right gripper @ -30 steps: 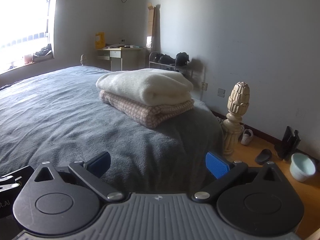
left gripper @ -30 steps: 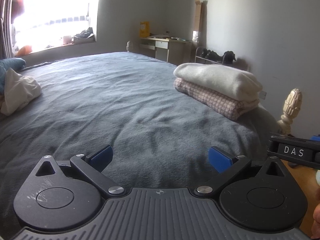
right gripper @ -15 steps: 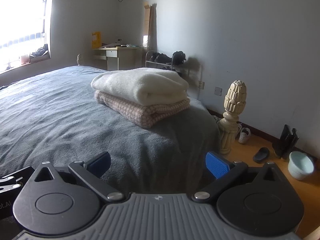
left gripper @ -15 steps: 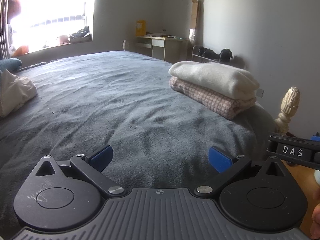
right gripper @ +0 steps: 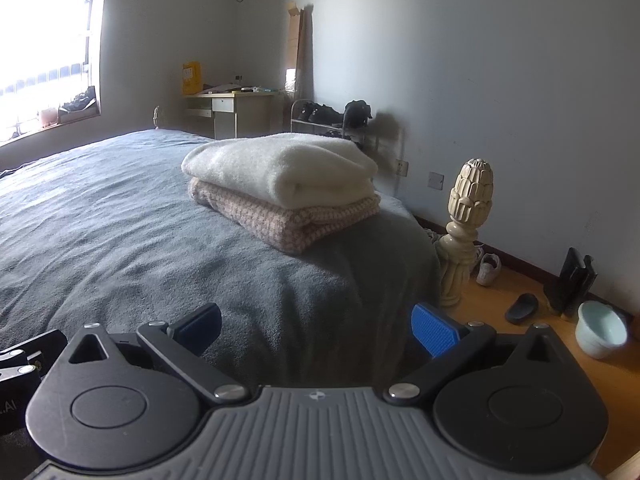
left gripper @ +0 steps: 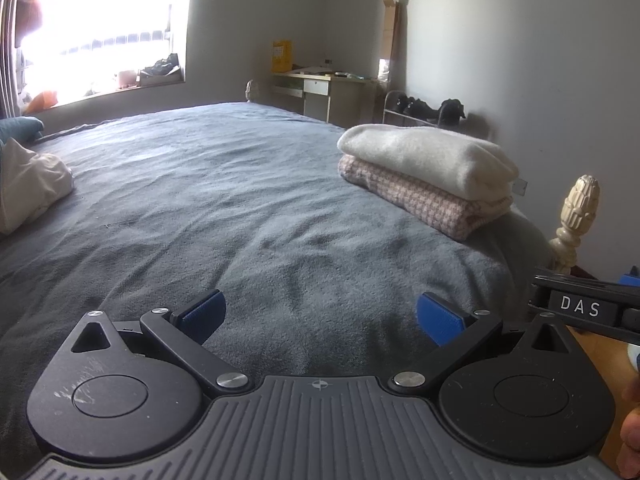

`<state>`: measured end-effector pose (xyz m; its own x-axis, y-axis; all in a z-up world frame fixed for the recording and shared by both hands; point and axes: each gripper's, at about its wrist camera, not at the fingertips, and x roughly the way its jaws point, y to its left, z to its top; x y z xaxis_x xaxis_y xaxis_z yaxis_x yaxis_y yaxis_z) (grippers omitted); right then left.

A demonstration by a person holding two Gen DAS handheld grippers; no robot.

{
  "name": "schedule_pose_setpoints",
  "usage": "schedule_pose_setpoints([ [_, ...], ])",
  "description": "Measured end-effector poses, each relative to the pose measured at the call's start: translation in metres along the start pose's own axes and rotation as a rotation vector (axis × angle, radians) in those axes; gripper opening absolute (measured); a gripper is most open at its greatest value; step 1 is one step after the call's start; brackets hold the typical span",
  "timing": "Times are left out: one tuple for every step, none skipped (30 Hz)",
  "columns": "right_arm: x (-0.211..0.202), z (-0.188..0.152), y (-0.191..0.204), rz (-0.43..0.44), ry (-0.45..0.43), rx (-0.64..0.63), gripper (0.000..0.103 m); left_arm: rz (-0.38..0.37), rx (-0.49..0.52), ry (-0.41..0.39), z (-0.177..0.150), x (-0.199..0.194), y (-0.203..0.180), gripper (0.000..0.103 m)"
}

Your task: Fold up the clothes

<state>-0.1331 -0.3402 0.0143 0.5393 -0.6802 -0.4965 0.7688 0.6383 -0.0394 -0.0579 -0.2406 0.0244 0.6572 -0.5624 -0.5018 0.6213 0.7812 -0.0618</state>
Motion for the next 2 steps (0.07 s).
schedule_pose_setpoints([
  [-0.0001,-0.0001,0.0001,0.0,0.0,0.0,0.103,0.001,0.0,0.001,0.0,0.0,0.0,0.103],
  [-0.0001,-0.0002,0.0002,0.001,0.001,0.0,0.103,0.001,0.0,0.001,-0.0002,-0.0005,0.0002,0.103],
])
